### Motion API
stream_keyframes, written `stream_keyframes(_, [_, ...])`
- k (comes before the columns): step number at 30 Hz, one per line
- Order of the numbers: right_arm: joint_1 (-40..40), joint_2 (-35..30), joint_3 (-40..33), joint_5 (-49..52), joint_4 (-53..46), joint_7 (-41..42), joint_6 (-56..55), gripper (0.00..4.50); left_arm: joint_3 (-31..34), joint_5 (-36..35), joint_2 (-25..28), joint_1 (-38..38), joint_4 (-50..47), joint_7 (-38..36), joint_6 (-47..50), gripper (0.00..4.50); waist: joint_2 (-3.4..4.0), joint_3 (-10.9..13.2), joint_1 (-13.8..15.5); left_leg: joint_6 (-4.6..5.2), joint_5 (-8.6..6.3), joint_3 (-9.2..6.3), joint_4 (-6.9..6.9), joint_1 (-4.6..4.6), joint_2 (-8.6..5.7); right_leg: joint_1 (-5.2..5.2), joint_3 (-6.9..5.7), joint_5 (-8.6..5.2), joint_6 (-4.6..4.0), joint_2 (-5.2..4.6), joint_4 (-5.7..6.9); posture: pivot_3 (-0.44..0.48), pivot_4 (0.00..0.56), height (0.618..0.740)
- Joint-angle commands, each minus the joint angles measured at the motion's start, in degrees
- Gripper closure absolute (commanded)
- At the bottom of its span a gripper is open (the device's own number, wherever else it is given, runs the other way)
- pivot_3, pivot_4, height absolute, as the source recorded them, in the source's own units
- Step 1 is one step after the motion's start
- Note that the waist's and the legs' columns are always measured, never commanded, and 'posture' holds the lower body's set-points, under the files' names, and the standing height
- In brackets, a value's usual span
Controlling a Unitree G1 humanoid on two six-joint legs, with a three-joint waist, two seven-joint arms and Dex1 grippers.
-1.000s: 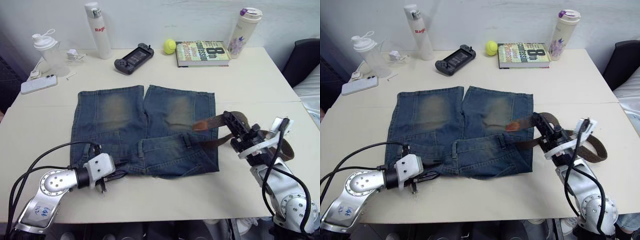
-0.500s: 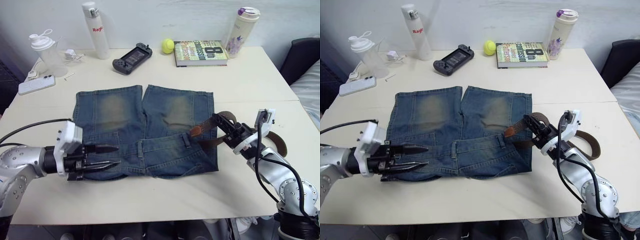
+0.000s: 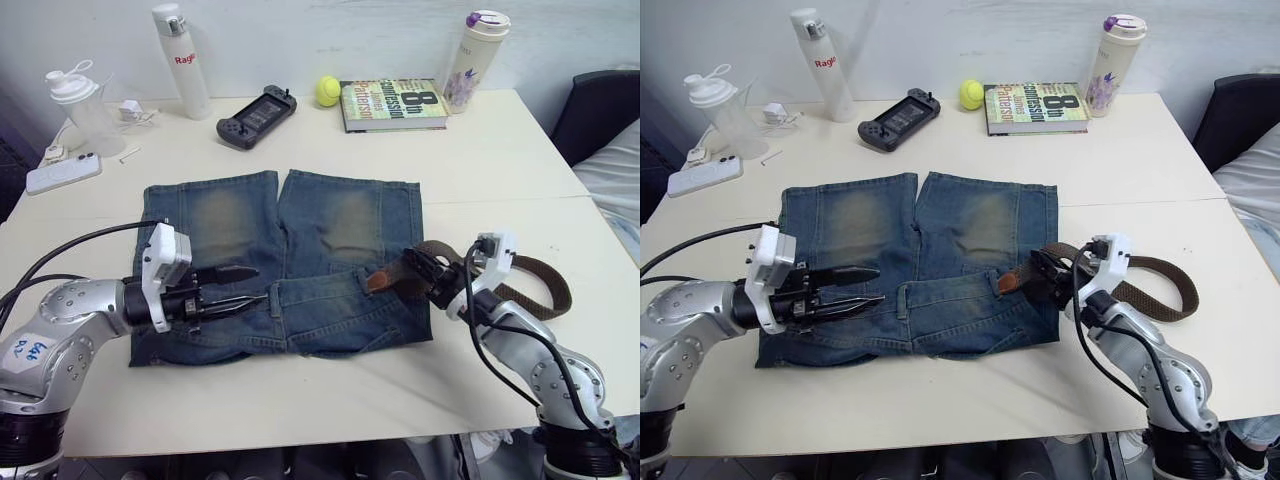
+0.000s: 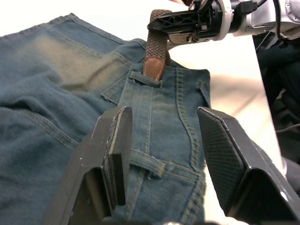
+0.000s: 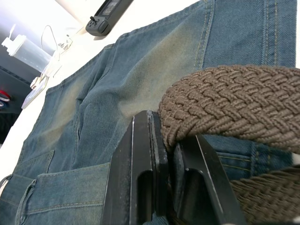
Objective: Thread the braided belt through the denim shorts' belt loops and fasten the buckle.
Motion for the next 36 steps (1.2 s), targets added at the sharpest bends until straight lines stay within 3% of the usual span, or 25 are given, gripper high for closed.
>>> stream_keyframes(1, [-0.55,1.98,1.3,-1.7,-1.78,0.86,-0.16,4.5,-0.33,0.61,-0.61,-1.34,-0.37,0.09,-1.12,2.01,0.0,0.0,-0.05,0.0,0.0,0.0,0.0,0.0,0.0,-0.01,0.01,0.0,0.0,0.0,0.02,0.0,0.15,0.74])
stream_keyframes(13, [-1.32,0.22,-0.37,-9.26,0.77,5.86,0.16,4.5,-1.28,1.37,-1.78,-3.54,0.53,-0.05,-0.57,2.01,0.0,0.0,0.03,-0.02,0.01,0.01,0.02,-0.01,0.0,-0.02,0.01,0.0,0.0,0.0,0.06,0.0,0.15,0.74])
stream_keyframes(20, [-0.7,6.4,3.32,-7.71,2.47,0.69,7.8,4.5,-5.41,6.63,-1.89,-6.81,3.21,-2.52,-5.33,2.01,-0.01,-0.01,0.01,-0.06,0.04,0.0,0.02,0.01,0.0,-0.04,0.01,0.0,0.0,0.01,0.11,0.0,0.15,0.74])
stream_keyframes(27, [-3.68,13.18,0.51,-2.49,9.47,-4.25,14.7,4.5,-18.81,22.85,-7.25,-16.18,15.27,-7.92,-25.13,2.01,-0.22,-0.14,-0.12,-0.09,0.06,0.09,0.02,0.05,0.02,-0.06,0.03,0.0,0.0,0.06,0.18,0.0,0.15,0.74])
stream_keyframes(31, [-5.36,15.62,-6.39,6.68,15.63,-9.04,16.94,4.5,-23.66,32.59,-13.05,-21.47,24.67,-5.62,-40.38,2.01,-0.57,-0.35,-0.05,-0.12,0.08,0.09,0.03,0.08,0.07,-0.02,0.02,0.0,-0.01,0.09,0.2,0.0,0.15,0.74])
stream_keyframes(34, [-7.11,16.2,-9.68,14.18,19.3,-13.71,18.55,4.5,-26.21,40.41,-16.15,-24.73,34.63,-2.61,-58.22,2.01,-0.66,-0.4,-0.22,-0.1,0.07,0.14,0.03,0.15,0.08,0.01,0.05,0.0,-0.01,0.09,0.21,0.0,0.15,0.74])
stream_keyframes(36, [-7.96,16.5,-10.68,18.32,20.74,-16.64,18.84,4.5,-26.82,42.29,-17.25,-26.14,39.64,-2.09,-66.39,2.01,-0.66,-0.41,-0.3,-0.1,0.07,0.17,0.03,0.16,0.1,0.0,0.05,0.0,-0.01,0.09,0.21,0.0,0.15,0.74])
